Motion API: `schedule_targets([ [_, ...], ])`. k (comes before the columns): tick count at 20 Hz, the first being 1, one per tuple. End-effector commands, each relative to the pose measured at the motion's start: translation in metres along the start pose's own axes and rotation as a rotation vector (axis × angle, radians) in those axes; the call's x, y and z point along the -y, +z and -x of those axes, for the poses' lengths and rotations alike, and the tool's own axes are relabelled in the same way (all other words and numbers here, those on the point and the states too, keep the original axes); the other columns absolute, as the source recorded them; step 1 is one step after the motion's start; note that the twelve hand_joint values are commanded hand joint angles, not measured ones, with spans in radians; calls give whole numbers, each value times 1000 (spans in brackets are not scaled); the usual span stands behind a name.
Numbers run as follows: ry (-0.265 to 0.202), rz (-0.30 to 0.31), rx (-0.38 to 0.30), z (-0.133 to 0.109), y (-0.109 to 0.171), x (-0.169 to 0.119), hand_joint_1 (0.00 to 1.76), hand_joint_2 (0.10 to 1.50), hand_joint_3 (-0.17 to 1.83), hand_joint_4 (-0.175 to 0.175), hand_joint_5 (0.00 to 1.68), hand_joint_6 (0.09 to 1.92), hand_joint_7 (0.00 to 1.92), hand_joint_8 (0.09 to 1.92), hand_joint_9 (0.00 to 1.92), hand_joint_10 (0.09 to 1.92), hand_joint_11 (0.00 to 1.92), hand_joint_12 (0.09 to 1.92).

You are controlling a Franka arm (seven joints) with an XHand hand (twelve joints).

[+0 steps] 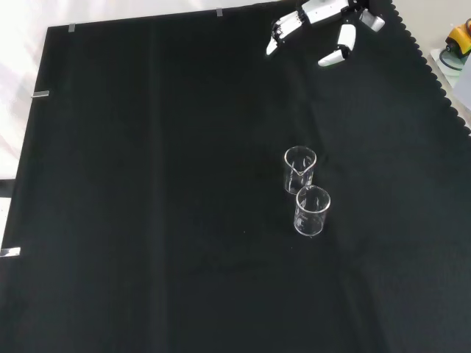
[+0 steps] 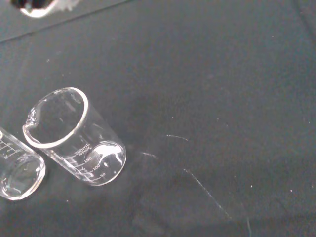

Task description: Pick up the beaker on the right.

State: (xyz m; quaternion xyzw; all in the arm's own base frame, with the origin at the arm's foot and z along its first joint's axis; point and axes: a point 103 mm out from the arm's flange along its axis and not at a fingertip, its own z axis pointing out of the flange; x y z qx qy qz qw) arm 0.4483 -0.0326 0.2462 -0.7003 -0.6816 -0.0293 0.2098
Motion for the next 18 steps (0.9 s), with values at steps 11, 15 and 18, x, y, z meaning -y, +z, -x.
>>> schedule_targets([
  [11,-120,-64,33,-5,44,-25,859,344,1224,-34,236,87,156,501,244,606,0,1063],
  [15,-130,-73,16,-4,53,-30,860,339,1228,-35,233,87,165,508,261,613,0,1074],
  [18,-147,-86,-4,-2,59,-34,855,330,1231,-40,233,87,183,520,274,619,0,1087],
])
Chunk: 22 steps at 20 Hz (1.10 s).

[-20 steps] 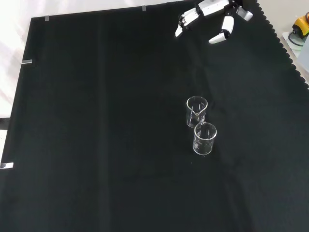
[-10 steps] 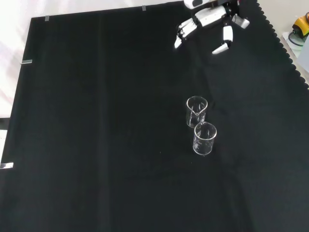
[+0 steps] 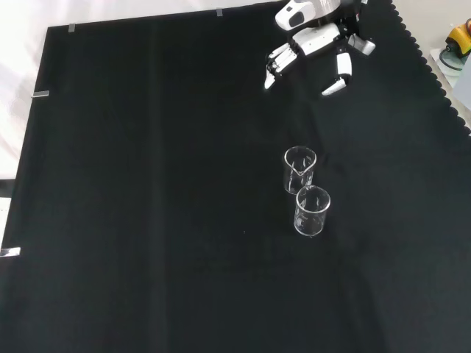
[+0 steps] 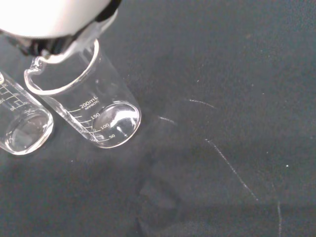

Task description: Pick up the beaker on the right.

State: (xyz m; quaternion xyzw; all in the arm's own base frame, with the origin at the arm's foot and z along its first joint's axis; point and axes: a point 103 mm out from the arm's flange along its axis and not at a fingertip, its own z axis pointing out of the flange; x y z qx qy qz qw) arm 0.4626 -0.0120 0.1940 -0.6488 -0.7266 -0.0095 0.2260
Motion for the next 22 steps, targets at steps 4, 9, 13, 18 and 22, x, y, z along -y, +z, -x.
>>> schedule_targets([
  [4,-52,-26,-76,4,16,-13,861,321,1234,-65,259,87,193,563,289,637,0,1126],
  [9,-78,-11,-143,5,20,-17,886,320,1236,-76,282,87,193,611,299,655,0,1157],
  [13,-134,-14,-211,4,23,-19,892,320,1242,-77,285,87,201,623,303,658,0,1164],
  [18,-114,-1,-133,0,27,-22,896,320,1249,-78,289,87,210,632,306,660,0,1168],
  [22,-133,0,-136,-6,30,-25,901,321,1250,-77,292,87,211,635,307,660,0,1170],
])
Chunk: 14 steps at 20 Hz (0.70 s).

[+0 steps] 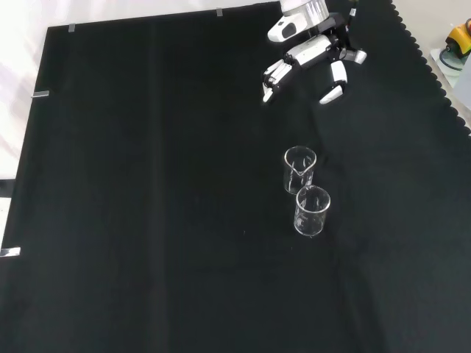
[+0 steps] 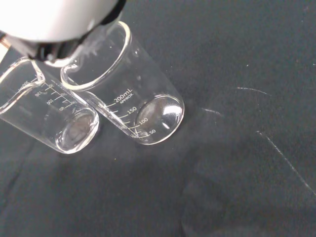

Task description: Pick up the beaker on the right.

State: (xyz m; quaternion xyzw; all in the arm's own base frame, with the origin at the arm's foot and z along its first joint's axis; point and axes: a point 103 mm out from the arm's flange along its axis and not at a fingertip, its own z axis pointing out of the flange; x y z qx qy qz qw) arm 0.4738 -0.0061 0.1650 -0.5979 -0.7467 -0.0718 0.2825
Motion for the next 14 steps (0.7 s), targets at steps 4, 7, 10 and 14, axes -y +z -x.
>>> schedule_targets([
  [4,-23,12,2,-10,12,-10,873,305,1222,-77,296,87,203,637,307,661,0,1180],
  [7,-38,8,-6,-9,16,-12,843,304,1180,-75,293,87,189,639,303,660,0,1187],
  [10,-55,5,-17,-9,19,-14,826,303,1160,-72,276,87,178,638,300,659,0,1192],
  [14,-80,11,-47,-7,25,-15,809,303,1141,-67,281,87,186,641,302,659,0,1195],
])
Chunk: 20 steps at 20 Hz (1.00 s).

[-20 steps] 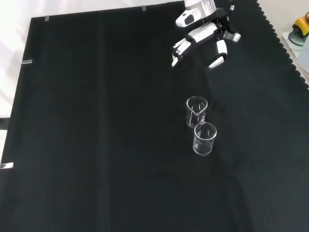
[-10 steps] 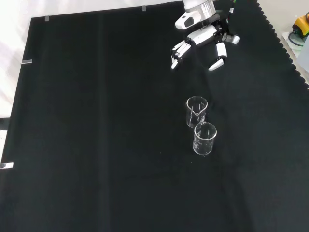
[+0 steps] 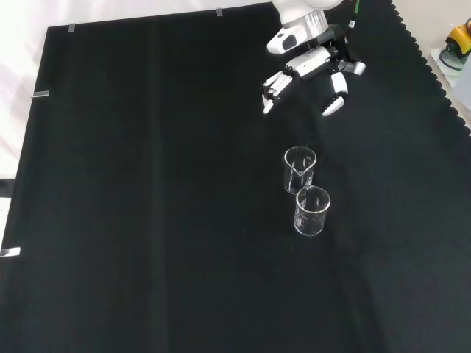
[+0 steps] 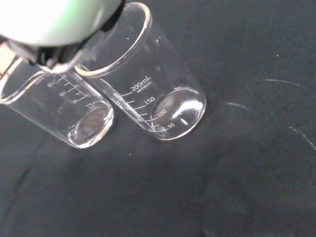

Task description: Pick up the beaker on the right.

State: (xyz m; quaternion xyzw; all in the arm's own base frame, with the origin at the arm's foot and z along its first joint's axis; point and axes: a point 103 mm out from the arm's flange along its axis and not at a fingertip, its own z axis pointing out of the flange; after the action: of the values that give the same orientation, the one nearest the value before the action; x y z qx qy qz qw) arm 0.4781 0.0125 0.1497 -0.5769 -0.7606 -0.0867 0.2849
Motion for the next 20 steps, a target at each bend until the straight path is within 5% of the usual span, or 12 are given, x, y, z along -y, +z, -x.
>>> schedule_targets([
  [1,-28,4,-40,1,8,-3,797,307,1118,-65,286,87,192,642,306,658,0,1199],
  [20,-89,-25,-169,8,34,-7,775,311,1064,-64,278,87,203,639,316,651,0,1206],
])
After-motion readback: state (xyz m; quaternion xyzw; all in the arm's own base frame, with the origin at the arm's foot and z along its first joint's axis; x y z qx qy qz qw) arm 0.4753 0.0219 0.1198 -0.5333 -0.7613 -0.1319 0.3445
